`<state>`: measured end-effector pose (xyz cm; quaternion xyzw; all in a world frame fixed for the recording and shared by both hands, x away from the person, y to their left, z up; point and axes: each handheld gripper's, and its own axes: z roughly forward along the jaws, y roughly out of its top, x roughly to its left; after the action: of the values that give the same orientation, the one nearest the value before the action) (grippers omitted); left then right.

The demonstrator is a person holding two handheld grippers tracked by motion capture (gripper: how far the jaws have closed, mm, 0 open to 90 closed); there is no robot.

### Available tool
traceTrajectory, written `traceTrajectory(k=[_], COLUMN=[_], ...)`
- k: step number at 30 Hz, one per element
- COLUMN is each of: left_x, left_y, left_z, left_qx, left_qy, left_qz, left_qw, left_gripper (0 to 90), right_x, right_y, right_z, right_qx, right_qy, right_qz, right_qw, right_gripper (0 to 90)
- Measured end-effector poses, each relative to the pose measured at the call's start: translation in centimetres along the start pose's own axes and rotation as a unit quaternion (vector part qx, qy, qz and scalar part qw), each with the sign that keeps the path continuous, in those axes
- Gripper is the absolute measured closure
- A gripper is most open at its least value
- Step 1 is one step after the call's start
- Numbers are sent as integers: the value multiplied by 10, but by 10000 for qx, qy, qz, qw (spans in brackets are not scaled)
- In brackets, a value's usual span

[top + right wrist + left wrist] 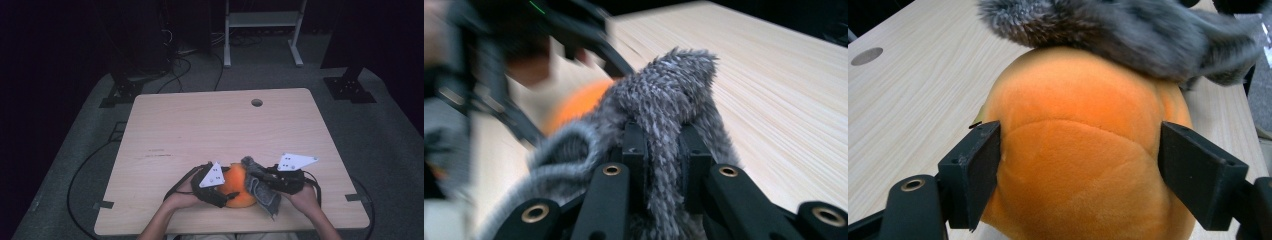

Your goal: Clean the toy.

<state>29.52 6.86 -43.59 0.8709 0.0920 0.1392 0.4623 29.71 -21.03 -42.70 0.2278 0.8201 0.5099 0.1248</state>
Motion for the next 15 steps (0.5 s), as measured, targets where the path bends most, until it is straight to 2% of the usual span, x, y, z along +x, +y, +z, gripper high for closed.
traceTrajectory(k=[3, 5, 6, 7, 9, 10, 11, 13, 14, 15], left_x=[0, -1, -1, -1, -2, 0, 0, 5, 7, 7], left_y=[2, 3, 4, 4, 6, 7, 7, 8, 7, 7], left_z=[2, 3, 4, 4, 3, -1, -1, -8, -8, -8], left_qx=[-14, -13, -15, -15, -11, -2, -2, -136, -59, -59], left_qy=[19, 47, 62, 62, 97, 58, 58, -39, -14, -14], left_qz=[3, 13, 36, 36, 89, 102, 102, 24, -69, -69], left_qw=[10000, 10000, 10000, 10000, 9999, 9999, 9999, 9999, 10000, 10000], left_gripper=[197, 196, 195, 192, 171, 157, 149, 141, 143, 154], right_x=[-4, -2, 6, 11, 16, 15, 15, 9, 8, 6], right_y=[-5, -2, 7, 12, 15, 13, 13, 5, 3, 1], right_z=[-9, -11, -10, -8, 1, 4, 4, 5, 4, 3], right_qx=[87, -2, -300, -319, -79, -42, -42, -124, -127, -133], right_qy=[-105, -71, 253, 303, 276, 263, 263, 223, 181, 171], right_qz=[108, 51, -41, -115, -329, -342, -342, -195, -173, -138], right_qw=[9998, 10000, 9992, 9990, 9990, 9991, 9991, 9995, 9996, 9997], right_gripper=[773, 773, 774, 773, 773, 774, 774, 774, 774, 774])
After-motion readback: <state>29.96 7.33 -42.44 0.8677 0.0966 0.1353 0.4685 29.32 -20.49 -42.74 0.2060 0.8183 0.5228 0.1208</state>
